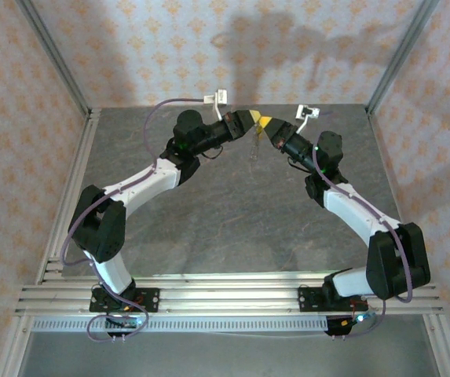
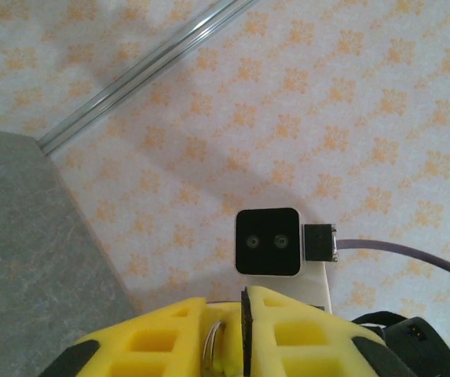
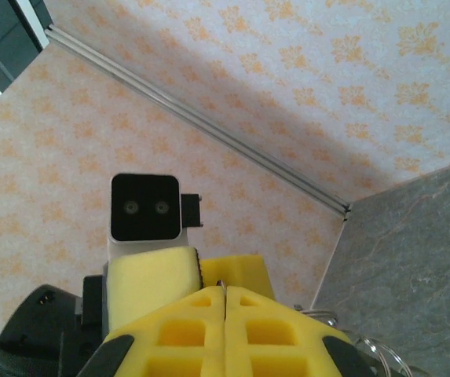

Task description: Put the keys on the keyring

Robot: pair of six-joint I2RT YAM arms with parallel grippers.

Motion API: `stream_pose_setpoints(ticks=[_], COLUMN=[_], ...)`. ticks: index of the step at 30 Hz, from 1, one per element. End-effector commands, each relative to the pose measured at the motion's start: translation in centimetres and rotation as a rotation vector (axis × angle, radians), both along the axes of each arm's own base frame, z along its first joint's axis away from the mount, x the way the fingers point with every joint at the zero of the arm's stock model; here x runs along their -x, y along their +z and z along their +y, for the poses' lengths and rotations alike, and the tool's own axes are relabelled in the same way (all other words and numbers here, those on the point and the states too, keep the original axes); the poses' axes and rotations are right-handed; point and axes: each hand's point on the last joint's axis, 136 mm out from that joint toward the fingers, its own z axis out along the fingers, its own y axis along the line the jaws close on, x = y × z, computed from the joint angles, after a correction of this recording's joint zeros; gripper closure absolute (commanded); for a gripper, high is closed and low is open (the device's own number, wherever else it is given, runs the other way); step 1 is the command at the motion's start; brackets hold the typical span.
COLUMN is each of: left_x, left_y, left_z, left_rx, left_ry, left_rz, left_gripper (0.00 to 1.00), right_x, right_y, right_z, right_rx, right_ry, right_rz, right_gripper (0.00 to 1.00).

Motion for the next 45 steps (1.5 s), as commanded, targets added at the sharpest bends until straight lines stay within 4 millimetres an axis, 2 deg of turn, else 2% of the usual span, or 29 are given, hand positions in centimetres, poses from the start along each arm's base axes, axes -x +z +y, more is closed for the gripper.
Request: stream_pose_setpoints(ticks=[1,3,11,17,21,26,29,35,45], left_x=[1.0,0.9,1.1,2.0,2.2,2.8,3.2,3.6,3.5], left_y=[3.4,3.5,3.5,1.3,0.7,1.1,1.7,1.7,0.2], left_z=[0.4,1.0,3.0,2.9,3.2,2.8,2.5,2.0,1.6], left_rx=[0.012,0.010,-0.050,-0.227,-0.267,-0.274,-0.273,-0.273,-0.294], left_ry=[-0.015,-0.006,-0.008,-0.094,-0.143,-0.219,-0.252,-0.291,-0.319], left_rz=[-0.086,-0.088,-0.096,-0.092,-0.102,-0.134,-0.153,-0.156,-0.128], left_gripper=[0.67,0.61,0.49,0.48,0.52,0.64,0.67,0.72,0.75], right_x=[1.3,1.2,1.6,2.1,2.8,3.7,3.9,4.1,4.2], right_y=[2.3,2.1,2.2,2.3,2.8,2.9,2.7,2.6,2.5], right_z=[0.3,0.1,-0.5,-0.7,-0.3,0.1,0.2,0.3,0.2], right_rx=[0.021,0.029,0.068,0.124,0.151,0.185,0.202,0.205,0.205], right_ry=[0.047,0.050,0.094,0.157,0.219,0.275,0.291,0.302,0.301], right_rz=[-0.086,-0.083,-0.104,-0.130,-0.156,-0.172,-0.170,-0.168,-0.169], right_gripper=[1.00,1.00,1.00,1.00,1.00,1.00,1.00,1.00,1.00])
